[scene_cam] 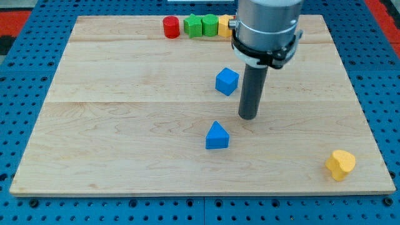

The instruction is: Move the blue triangle towards the center

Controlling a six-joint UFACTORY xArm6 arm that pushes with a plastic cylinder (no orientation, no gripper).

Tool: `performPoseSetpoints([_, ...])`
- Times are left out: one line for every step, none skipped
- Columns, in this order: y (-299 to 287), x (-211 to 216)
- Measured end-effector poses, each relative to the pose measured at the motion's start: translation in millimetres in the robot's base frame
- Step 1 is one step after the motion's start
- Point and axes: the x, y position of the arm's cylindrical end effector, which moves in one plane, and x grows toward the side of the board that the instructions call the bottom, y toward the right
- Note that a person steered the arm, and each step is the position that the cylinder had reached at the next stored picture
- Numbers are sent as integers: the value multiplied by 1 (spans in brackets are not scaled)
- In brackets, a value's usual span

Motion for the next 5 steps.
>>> performPoseSetpoints([-2, 39])
performPoseSetpoints([-6, 50])
performPoseSetpoints([-45, 65])
performPoseSetpoints([-79, 69])
performPoseSetpoints([-84, 30])
